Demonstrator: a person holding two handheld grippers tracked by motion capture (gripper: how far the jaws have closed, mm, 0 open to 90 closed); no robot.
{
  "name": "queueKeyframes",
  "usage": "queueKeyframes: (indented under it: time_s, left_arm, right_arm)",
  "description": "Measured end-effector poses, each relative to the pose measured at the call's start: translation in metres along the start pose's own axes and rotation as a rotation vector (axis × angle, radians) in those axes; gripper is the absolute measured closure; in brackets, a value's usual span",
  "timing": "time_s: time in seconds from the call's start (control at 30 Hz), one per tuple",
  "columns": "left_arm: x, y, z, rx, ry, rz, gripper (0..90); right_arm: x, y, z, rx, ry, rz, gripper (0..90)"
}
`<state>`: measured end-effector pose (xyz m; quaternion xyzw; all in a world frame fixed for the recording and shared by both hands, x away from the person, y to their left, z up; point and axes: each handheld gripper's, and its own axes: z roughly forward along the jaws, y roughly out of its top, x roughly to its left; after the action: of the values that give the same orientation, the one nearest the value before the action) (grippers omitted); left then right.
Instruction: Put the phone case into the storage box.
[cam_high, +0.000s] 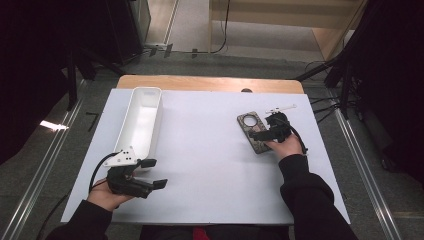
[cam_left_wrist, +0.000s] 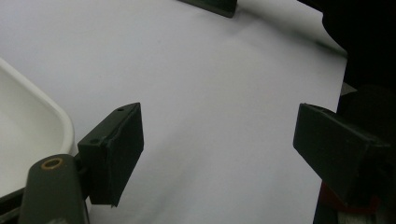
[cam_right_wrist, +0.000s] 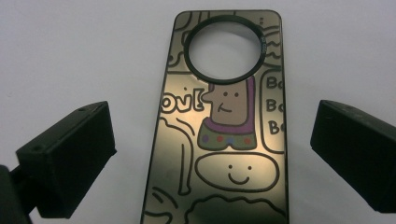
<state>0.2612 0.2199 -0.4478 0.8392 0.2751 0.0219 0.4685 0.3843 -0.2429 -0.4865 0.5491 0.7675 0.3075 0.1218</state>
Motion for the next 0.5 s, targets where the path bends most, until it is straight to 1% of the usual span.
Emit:
queueKeyframes:
  time_s: [0.03, 0.17, 0.23, 0.3, 0.5]
  left_arm:
    - [0.0001, 0.0000, -0.0001, 0.000, -0.001, 0.000, 15.8]
    - [-0.0001, 0.0000, 0.0000, 0.001, 0.000, 0.002, 15.8]
    - [0.0000, -0.0001, 0.0000, 0.001, 0.000, -0.001, 15.8]
    - [0.0004, -0.0001, -0.0003, 0.000, -0.001, -0.006, 15.8]
    - [0.0003, -0.0001, -0.0004, 0.001, -0.001, -0.003, 15.8]
  right_arm:
    - [-0.0006, -0.0005, 0.0010, 0.009, -0.009, -0.002, 0.0]
    - [-0.0015, -0.0010, 0.0023, 0.021, -0.011, 0.002, 0.0]
    - [-0.0010, -0.0013, 0.0033, 0.030, -0.024, -0.004, 0.0]
    - [-0.0008, -0.0013, 0.0038, 0.033, -0.025, -0.004, 0.0]
    - [0.0007, -0.0021, 0.0078, 0.056, -0.040, -0.014, 0.0]
